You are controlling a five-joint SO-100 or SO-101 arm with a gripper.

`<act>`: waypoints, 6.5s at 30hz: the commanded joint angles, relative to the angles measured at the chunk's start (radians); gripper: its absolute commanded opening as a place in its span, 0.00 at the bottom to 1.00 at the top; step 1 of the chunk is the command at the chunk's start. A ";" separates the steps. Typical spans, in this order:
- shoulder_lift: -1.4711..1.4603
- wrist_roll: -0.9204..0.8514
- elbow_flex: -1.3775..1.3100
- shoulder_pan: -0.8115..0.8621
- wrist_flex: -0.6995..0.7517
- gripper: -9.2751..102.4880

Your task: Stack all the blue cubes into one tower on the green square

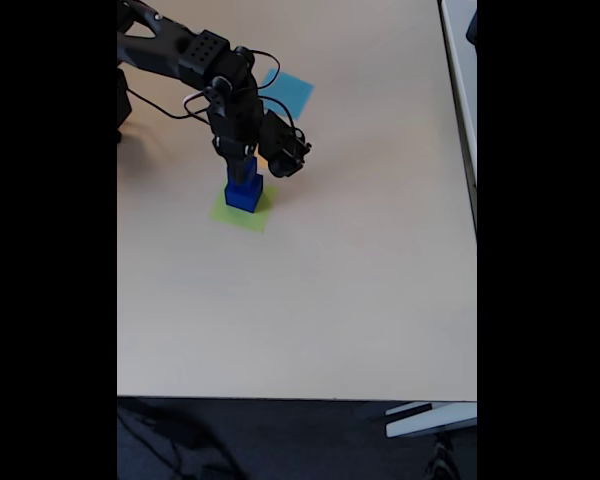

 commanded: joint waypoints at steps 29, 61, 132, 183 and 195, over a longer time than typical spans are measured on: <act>-0.009 0.012 -0.008 -0.015 -0.037 0.08; -0.026 0.011 -0.008 -0.012 -0.052 0.13; -0.038 -0.026 -0.029 0.006 -0.037 0.29; -0.057 -0.051 -0.086 0.017 -0.006 0.33; -0.066 -0.057 -0.112 0.015 0.006 0.33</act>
